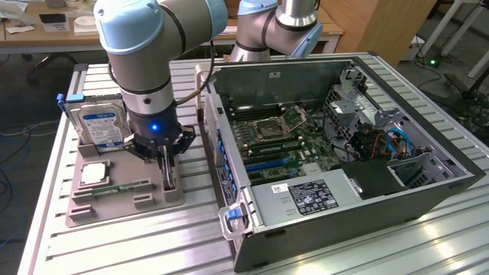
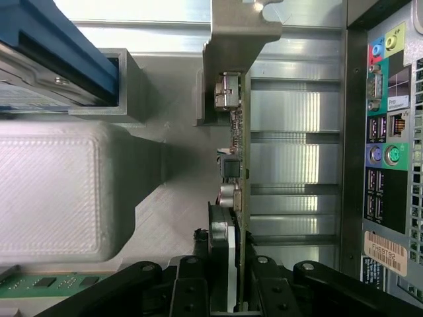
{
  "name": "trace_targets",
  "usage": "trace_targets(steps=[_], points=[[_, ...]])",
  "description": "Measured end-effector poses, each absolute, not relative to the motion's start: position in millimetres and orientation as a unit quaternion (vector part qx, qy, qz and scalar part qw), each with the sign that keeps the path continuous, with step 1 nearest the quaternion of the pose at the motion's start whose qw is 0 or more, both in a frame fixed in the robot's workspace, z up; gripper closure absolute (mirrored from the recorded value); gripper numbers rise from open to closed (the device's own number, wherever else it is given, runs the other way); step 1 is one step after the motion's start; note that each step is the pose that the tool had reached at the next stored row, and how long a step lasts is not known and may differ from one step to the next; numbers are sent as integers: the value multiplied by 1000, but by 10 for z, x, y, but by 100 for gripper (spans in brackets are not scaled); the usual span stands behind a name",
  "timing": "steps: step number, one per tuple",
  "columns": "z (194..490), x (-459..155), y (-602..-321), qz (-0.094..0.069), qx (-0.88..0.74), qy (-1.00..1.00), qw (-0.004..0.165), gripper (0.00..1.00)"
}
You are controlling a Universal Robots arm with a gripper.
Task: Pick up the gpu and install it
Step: 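Pick up the gpu and move the gpu toward the slot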
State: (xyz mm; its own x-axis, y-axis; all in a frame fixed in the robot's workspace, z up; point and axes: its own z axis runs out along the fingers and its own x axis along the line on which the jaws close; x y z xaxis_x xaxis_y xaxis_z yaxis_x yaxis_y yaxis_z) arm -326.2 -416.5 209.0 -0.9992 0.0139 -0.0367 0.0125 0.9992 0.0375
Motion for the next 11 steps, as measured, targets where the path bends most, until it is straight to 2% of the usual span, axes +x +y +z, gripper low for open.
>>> trace_targets(steps=[11], points=[[2096,-3261,-4164,19,7,1000,19,72]])
